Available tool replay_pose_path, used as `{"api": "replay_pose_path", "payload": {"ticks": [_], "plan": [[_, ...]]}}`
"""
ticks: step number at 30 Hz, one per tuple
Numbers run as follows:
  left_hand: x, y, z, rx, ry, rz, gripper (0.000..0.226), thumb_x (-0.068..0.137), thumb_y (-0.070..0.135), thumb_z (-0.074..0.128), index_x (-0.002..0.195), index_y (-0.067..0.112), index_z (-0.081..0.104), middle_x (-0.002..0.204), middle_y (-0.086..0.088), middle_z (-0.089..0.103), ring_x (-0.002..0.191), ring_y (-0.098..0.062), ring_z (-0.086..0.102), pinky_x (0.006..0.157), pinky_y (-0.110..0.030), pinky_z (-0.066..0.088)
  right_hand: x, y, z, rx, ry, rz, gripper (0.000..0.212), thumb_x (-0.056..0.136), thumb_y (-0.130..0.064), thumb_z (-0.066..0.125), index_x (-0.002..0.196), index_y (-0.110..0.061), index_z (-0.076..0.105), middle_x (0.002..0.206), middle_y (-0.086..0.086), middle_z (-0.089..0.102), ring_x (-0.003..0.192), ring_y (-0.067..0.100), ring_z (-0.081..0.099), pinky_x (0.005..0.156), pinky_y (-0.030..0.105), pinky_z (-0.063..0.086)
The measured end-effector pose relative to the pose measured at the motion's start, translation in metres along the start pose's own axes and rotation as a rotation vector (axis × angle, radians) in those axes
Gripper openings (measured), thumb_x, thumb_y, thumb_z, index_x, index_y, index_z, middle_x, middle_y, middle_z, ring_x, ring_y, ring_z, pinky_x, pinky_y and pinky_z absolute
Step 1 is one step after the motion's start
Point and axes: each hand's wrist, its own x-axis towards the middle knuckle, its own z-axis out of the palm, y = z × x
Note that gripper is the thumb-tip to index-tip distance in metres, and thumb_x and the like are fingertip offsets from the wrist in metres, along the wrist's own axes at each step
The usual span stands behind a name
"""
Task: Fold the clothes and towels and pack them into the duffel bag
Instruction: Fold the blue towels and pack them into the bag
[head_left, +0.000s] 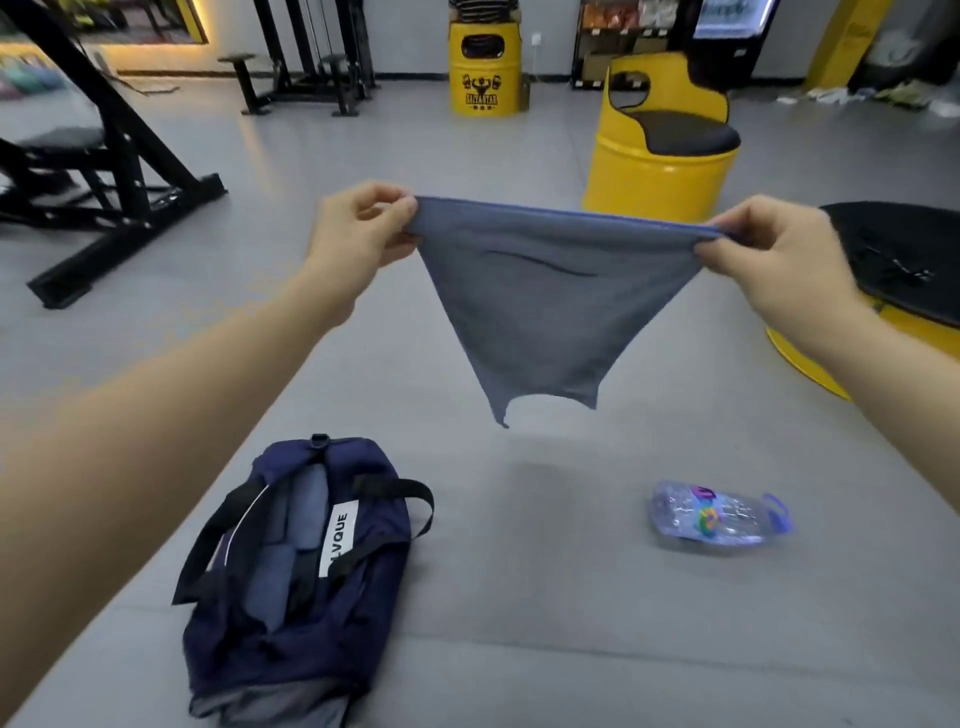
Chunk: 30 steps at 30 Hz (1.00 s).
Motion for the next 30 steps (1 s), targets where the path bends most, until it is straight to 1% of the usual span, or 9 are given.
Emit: {"api": "replay_pose_path", "payload": {"ticks": [5, 9, 15, 19, 21, 23, 25, 27, 30], "plan": [[-0.070, -0.063, -0.011, 0.102, -0.095, -0.079, 0.018, 0.098, 0.010, 0.063, 0.089, 0.023, 0.072, 0.080, 0.004, 0.069, 0.078, -0.007, 0.067, 0.083, -0.025, 0.058, -0.088, 0.046, 0.015, -0.056, -0.153, 0.083, 0.015, 0.089, -0.018, 0.072, 0.079, -0.027, 0.067, 0.070, -0.005, 0.066, 0.062, 0.005, 0.051, 0.059, 0.028, 0.041], [-0.137, -0.154, -0.018, 0.311, -0.250, -0.200, 0.016, 0.097, 0.012, 0.066, 0.091, 0.023, 0.076, 0.085, 0.001, 0.073, 0.078, -0.010, 0.065, 0.078, -0.025, 0.054, -0.171, 0.109, 0.053, -0.095, -0.340, 0.240, 0.015, 0.089, -0.016, 0.072, 0.079, -0.028, 0.069, 0.066, -0.008, 0.065, 0.058, 0.002, 0.053, 0.059, 0.024, 0.042], [-0.227, -0.297, -0.012, 0.606, -0.467, -0.383, 0.010, 0.095, 0.022, 0.069, 0.089, 0.028, 0.074, 0.088, 0.014, 0.074, 0.086, -0.006, 0.068, 0.087, -0.033, 0.052, -0.290, 0.211, 0.131, -0.264, -0.615, 0.371, 0.027, 0.088, -0.021, 0.073, 0.075, -0.041, 0.060, 0.072, -0.019, 0.067, 0.073, 0.002, 0.064, 0.068, 0.028, 0.049], [-0.279, -0.372, -0.004, 0.818, -0.627, -0.454, 0.008, 0.094, 0.030, 0.069, 0.097, 0.031, 0.076, 0.096, 0.017, 0.075, 0.090, -0.001, 0.067, 0.082, -0.020, 0.048, -0.358, 0.262, 0.174, -0.381, -0.825, 0.337, 0.006, 0.093, -0.025, 0.068, 0.095, -0.028, 0.073, 0.092, -0.009, 0.074, 0.090, 0.020, 0.069, 0.076, 0.034, 0.051], [-0.306, -0.403, -0.005, 0.960, -0.810, -0.361, 0.016, 0.095, 0.038, 0.060, 0.101, 0.033, 0.074, 0.099, 0.017, 0.073, 0.091, -0.009, 0.067, 0.077, -0.025, 0.049, -0.389, 0.282, 0.185, -0.424, -0.882, 0.247, 0.012, 0.096, -0.035, 0.061, 0.094, -0.032, 0.072, 0.098, -0.012, 0.073, 0.094, 0.021, 0.069, 0.072, 0.031, 0.050], [-0.333, -0.425, -0.011, 1.038, -0.959, -0.217, 0.024, 0.092, 0.046, 0.049, 0.100, 0.035, 0.069, 0.101, 0.016, 0.070, 0.089, -0.014, 0.068, 0.069, -0.031, 0.053, -0.420, 0.300, 0.187, -0.451, -0.869, 0.065, 0.043, 0.103, -0.050, 0.037, 0.088, -0.034, 0.074, 0.104, -0.014, 0.073, 0.104, 0.020, 0.070, 0.076, 0.026, 0.054], [-0.354, -0.436, -0.019, 1.055, -1.003, -0.092, 0.022, 0.088, 0.048, 0.050, 0.094, 0.034, 0.066, 0.100, 0.018, 0.066, 0.082, -0.011, 0.067, 0.058, -0.027, 0.053, -0.442, 0.306, 0.180, -0.458, -0.891, -0.044, 0.063, 0.106, -0.050, 0.021, 0.085, -0.032, 0.077, 0.112, -0.010, 0.074, 0.113, 0.023, 0.068, 0.083, 0.029, 0.059], [-0.368, -0.434, -0.022, 1.039, -1.113, -0.035, 0.019, 0.084, 0.048, 0.055, 0.086, 0.033, 0.066, 0.094, 0.016, 0.064, 0.073, -0.011, 0.065, 0.051, -0.022, 0.049, -0.464, 0.304, 0.172, -0.461, -0.980, -0.093, 0.058, 0.107, -0.046, 0.024, 0.087, -0.033, 0.078, 0.120, -0.008, 0.072, 0.122, 0.025, 0.062, 0.098, 0.031, 0.053], [-0.374, -0.433, -0.024, 1.040, -1.272, 0.047, 0.022, 0.082, 0.055, 0.059, 0.080, 0.033, 0.062, 0.086, 0.015, 0.059, 0.067, -0.008, 0.062, 0.054, -0.023, 0.045, -0.479, 0.298, 0.165, -0.454, -1.074, -0.120, 0.040, 0.101, -0.051, 0.042, 0.088, -0.037, 0.077, 0.120, -0.008, 0.072, 0.134, 0.028, 0.047, 0.115, 0.034, 0.027]]}}
